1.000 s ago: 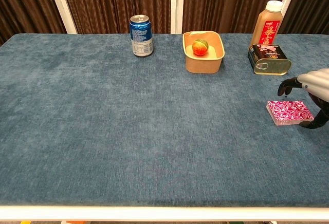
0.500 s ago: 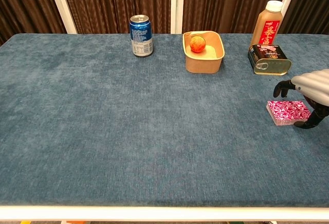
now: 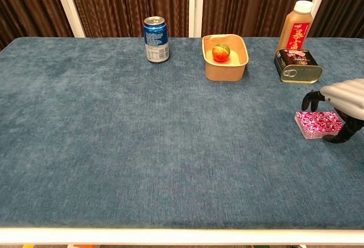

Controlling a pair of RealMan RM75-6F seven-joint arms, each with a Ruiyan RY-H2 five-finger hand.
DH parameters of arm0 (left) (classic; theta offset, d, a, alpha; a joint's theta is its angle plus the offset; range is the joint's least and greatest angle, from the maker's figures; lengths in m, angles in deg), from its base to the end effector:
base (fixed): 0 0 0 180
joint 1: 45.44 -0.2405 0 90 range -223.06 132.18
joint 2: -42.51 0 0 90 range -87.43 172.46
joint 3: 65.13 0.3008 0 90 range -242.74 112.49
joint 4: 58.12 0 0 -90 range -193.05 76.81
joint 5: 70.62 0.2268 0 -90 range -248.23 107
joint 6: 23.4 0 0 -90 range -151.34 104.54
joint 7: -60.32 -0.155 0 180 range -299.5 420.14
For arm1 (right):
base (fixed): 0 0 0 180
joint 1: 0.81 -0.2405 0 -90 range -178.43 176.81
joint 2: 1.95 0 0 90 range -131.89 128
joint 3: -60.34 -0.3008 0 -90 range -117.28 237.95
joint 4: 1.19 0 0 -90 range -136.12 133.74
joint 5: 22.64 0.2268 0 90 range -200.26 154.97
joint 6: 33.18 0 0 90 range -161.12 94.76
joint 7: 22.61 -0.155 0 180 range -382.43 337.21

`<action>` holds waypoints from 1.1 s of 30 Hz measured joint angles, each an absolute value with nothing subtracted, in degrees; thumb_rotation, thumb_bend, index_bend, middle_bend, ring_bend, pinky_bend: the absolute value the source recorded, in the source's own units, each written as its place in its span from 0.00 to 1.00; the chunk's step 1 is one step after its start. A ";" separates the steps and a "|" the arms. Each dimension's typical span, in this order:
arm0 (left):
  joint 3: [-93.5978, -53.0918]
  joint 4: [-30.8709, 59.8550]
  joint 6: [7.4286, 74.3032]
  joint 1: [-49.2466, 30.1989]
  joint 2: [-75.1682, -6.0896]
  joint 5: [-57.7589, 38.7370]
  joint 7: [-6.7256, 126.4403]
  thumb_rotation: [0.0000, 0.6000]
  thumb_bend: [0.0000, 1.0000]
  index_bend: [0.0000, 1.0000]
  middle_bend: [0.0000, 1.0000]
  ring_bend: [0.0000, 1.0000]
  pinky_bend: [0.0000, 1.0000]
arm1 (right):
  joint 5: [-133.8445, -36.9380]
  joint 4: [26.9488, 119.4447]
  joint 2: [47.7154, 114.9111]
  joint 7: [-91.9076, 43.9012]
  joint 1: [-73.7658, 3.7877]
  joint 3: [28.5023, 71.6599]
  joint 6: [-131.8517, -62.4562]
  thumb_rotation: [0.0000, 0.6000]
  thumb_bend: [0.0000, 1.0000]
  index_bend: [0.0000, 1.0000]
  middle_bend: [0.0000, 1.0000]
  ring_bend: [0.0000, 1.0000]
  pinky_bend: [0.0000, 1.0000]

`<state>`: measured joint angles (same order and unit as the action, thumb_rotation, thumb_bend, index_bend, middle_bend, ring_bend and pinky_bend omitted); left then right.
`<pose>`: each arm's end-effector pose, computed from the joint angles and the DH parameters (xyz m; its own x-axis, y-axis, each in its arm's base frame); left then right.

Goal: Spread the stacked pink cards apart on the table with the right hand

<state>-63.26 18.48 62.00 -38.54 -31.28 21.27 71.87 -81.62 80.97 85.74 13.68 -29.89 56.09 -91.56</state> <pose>-0.3834 0.1942 0.1092 0.3218 0.0795 0.9435 0.9416 -0.1314 -0.3100 -0.3028 -0.3226 -0.0294 0.6567 -0.3418 0.6723 -0.7492 -0.1940 0.6333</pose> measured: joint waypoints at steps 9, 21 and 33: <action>-63.31 18.41 62.21 -38.64 -31.25 21.30 72.12 1.00 0.00 0.18 0.16 0.02 0.19 | -81.14 80.48 86.08 13.86 -30.26 56.24 -91.72 1.00 0.19 0.31 0.32 0.69 0.77; -63.31 18.40 61.95 -38.61 -31.20 21.22 72.27 1.00 0.00 0.18 0.16 0.02 0.18 | -81.35 79.93 86.61 13.61 -30.40 56.37 -92.69 1.00 0.22 0.35 0.35 0.69 0.77; -63.27 18.49 61.88 -38.62 -31.17 21.27 72.37 1.00 0.01 0.18 0.16 0.02 0.18 | -81.63 80.00 86.55 13.07 -30.37 56.28 -93.25 1.00 0.23 0.39 0.38 0.69 0.77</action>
<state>-63.27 18.49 61.88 -38.62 -31.17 21.27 72.37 -81.63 80.00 86.55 13.07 -30.37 56.28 -93.25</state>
